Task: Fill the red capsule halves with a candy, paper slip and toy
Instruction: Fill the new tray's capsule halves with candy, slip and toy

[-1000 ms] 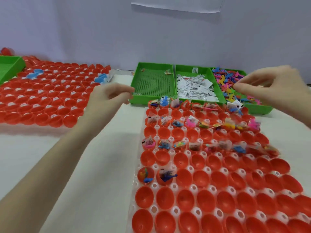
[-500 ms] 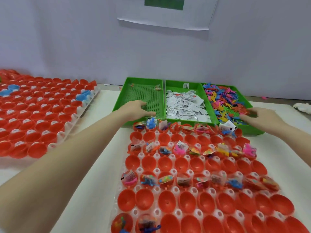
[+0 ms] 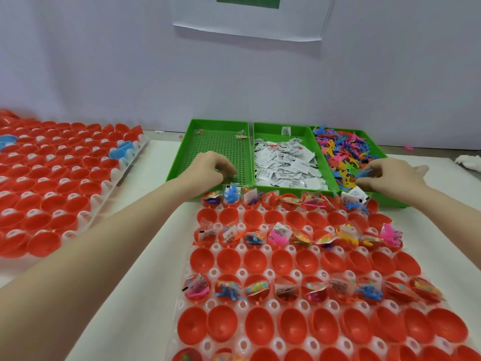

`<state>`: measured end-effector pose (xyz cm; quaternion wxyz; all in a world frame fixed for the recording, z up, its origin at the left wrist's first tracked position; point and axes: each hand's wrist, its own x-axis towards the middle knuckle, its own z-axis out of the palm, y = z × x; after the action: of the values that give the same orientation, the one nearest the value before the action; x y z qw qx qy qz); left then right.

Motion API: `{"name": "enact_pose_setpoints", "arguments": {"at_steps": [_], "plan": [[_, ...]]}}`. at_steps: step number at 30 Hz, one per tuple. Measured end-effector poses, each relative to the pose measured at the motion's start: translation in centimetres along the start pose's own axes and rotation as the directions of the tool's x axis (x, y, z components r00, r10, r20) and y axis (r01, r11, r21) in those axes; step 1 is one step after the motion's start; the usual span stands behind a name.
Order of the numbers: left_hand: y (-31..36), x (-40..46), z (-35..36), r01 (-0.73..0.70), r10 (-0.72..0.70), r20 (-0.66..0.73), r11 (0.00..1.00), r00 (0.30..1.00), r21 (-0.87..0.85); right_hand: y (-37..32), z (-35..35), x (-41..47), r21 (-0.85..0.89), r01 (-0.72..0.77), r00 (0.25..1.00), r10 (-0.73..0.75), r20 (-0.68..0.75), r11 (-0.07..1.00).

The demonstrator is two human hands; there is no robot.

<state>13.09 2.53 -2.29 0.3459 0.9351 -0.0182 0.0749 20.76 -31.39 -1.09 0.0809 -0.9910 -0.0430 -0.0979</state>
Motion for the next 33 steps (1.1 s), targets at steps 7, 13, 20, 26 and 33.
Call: {"name": "enact_pose_setpoints", "arguments": {"at_steps": [7, 13, 20, 26, 33], "plan": [[0.0, -0.3, -0.9, 0.011, -0.021, 0.14, 0.997, 0.99, 0.074, -0.4, -0.5, -0.5, 0.127, 0.056, 0.985, -0.035, -0.168, 0.99], [-0.4, 0.3, -1.5, 0.106, -0.119, 0.161, 0.99, 0.98, 0.088, -1.5, -1.2, -0.8, 0.31, 0.047, 0.966, 0.035, -0.255, 0.95], [-0.6, -0.7, -1.4, 0.015, -0.025, -0.143, 0.998, 0.989, -0.068, -5.6, -2.3, -0.7, 0.773, -0.106, 0.986, 0.168, -0.002, 0.626], [1.3, -3.2, -2.1, -0.067, -0.109, -0.38, 0.904, 0.919, -0.422, -12.0, -2.1, -0.9, 0.589, -0.033, 0.955, -0.148, 0.256, 0.808], [3.0, -7.7, -2.7, -0.055, -0.24, -0.351, 0.752, 0.905, -0.657, -16.1, 0.4, -1.9, 0.128, 0.267, 0.94, -0.288, 0.183, 0.955]]}}
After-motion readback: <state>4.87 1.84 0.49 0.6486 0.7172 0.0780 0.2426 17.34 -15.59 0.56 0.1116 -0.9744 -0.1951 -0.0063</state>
